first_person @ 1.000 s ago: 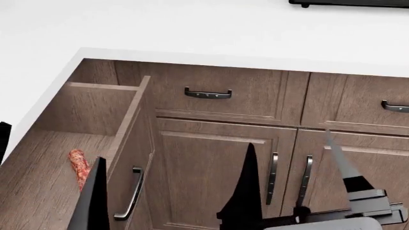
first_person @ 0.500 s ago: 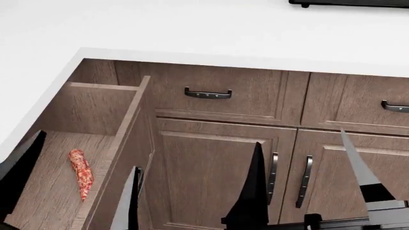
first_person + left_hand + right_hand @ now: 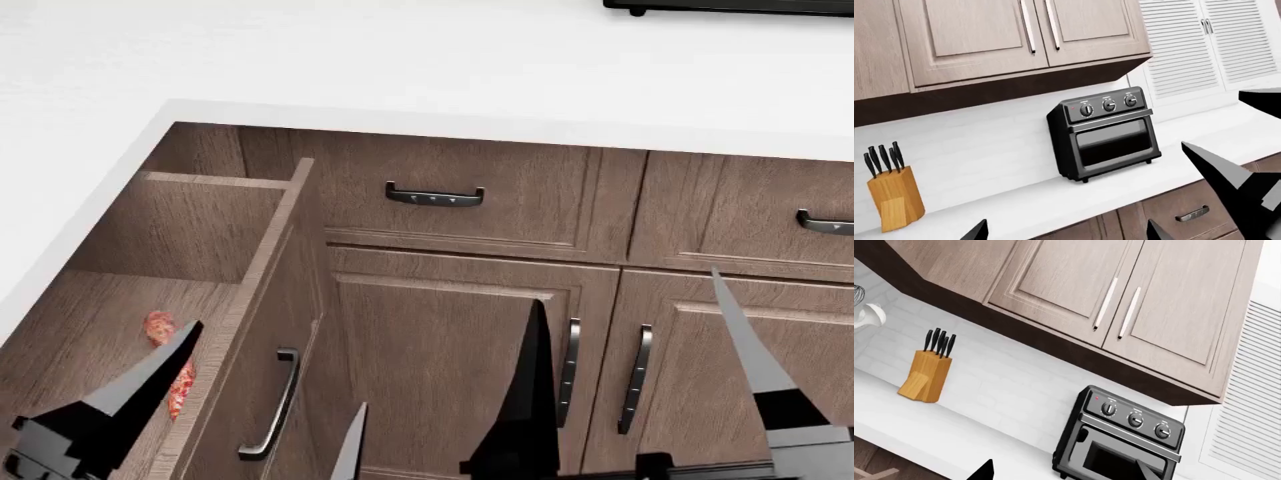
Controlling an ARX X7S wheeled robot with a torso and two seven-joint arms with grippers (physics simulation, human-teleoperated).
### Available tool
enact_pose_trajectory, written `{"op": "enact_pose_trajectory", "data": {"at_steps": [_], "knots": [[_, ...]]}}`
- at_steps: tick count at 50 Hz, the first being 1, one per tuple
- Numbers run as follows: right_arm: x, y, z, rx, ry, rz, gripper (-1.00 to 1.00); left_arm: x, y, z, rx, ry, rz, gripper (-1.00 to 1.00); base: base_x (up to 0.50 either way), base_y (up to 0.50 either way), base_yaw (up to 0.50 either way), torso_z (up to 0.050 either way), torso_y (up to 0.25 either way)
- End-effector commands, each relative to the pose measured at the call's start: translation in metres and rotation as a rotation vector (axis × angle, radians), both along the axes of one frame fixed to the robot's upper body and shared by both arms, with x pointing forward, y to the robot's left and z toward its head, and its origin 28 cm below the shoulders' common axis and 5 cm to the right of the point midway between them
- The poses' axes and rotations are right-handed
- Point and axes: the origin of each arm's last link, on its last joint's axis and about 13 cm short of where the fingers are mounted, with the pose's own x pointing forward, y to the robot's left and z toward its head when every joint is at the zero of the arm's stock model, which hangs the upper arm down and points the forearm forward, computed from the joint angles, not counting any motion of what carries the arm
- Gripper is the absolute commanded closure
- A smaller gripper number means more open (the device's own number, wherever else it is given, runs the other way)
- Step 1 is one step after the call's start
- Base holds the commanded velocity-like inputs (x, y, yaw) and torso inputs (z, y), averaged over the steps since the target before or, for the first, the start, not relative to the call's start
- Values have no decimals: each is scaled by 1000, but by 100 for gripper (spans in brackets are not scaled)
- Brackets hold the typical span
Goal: Close the right drawer.
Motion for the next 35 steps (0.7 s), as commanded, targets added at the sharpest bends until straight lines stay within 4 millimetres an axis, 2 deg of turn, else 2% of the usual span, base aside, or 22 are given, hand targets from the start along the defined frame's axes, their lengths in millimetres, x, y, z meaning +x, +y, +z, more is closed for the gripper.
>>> {"op": "enact_pose_trajectory", "data": {"at_steps": [1,23,35], "knots": [[-1,0,0,-3,1,1,-100,6,-4,-12,15,53,-19,-100,0,0,0,0,0],[2,2,-1,-4,8,6,-100,30,-5,-35,22,193,7,-100,0,0,0,0,0],[2,2,-2,-4,9,8,-100,31,-6,-44,18,266,-16,-100,0,0,0,0,0]]}}
